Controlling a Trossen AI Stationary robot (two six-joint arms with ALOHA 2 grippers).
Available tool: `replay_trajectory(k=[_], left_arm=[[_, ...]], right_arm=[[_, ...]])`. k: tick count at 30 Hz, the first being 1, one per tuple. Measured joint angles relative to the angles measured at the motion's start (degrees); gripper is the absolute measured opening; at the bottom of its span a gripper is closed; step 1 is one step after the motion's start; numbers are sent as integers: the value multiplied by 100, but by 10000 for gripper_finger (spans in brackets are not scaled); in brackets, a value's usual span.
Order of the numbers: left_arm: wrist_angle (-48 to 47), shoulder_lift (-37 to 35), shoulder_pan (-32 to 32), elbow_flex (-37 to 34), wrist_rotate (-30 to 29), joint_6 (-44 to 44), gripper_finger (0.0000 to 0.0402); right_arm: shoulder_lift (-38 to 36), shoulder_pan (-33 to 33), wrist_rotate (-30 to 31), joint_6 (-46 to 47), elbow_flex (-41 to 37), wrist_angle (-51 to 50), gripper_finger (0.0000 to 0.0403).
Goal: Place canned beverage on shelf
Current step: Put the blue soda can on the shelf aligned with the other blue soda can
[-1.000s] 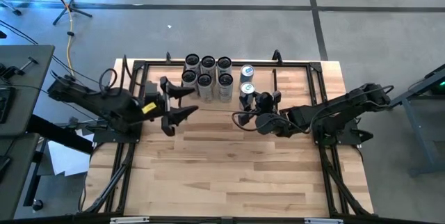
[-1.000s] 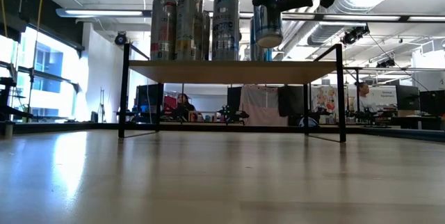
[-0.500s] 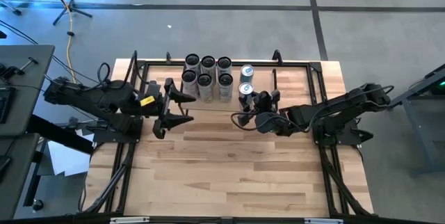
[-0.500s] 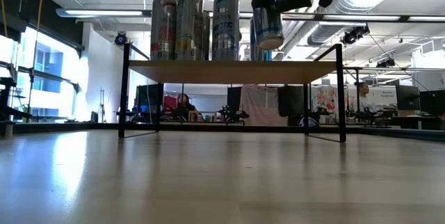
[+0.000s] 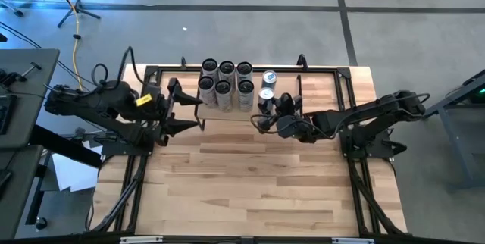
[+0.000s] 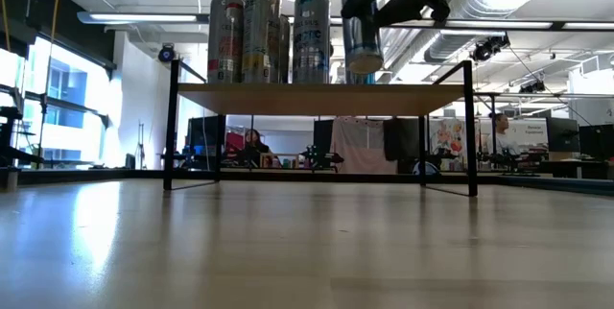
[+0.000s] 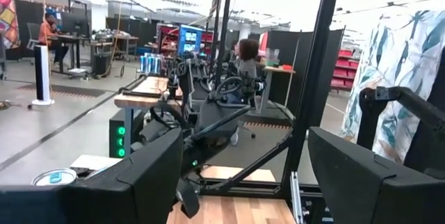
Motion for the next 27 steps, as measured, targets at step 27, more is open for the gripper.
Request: replay_trajectory(k=[27], left_arm=[[-69,-276,-2,2,-1671,-384,275]], right_arm=[[-873,29,-41,-1261,195,-282,204]])
